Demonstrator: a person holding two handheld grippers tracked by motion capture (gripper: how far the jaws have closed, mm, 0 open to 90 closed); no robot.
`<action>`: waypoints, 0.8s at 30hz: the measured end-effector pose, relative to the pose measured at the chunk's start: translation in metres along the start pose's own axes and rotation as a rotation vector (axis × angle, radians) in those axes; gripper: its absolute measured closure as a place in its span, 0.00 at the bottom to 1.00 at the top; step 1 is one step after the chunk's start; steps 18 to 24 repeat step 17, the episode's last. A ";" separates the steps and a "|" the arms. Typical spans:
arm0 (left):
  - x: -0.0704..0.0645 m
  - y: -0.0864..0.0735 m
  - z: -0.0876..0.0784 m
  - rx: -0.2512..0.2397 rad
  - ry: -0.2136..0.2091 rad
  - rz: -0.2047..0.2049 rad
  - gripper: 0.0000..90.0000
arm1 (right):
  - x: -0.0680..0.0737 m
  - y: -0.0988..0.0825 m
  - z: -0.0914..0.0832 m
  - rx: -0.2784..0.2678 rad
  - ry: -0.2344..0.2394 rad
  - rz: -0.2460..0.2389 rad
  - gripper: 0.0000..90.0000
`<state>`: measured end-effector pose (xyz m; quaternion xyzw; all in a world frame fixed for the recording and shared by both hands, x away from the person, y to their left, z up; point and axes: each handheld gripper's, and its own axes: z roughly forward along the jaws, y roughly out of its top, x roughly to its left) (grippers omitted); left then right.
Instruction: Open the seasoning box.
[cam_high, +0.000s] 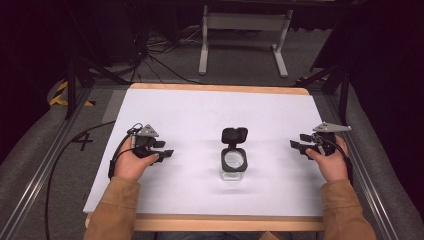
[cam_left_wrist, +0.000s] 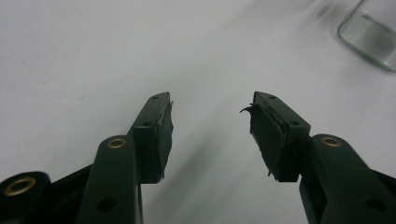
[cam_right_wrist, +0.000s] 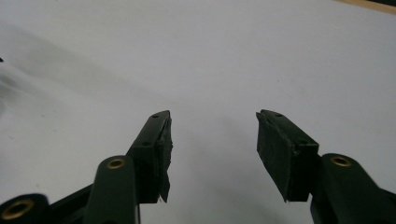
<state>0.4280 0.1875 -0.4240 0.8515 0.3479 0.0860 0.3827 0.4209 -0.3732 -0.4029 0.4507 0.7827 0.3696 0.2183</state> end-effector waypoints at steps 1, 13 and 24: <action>0.002 -0.001 0.001 0.003 0.003 -0.005 0.54 | -0.001 -0.001 0.001 0.002 0.003 0.015 0.51; 0.011 -0.012 0.011 0.008 0.034 -0.039 0.50 | -0.009 -0.018 0.021 0.081 -0.027 0.028 0.49; 0.013 -0.014 0.014 0.001 0.042 -0.023 0.49 | -0.010 -0.021 0.024 0.075 -0.047 0.022 0.49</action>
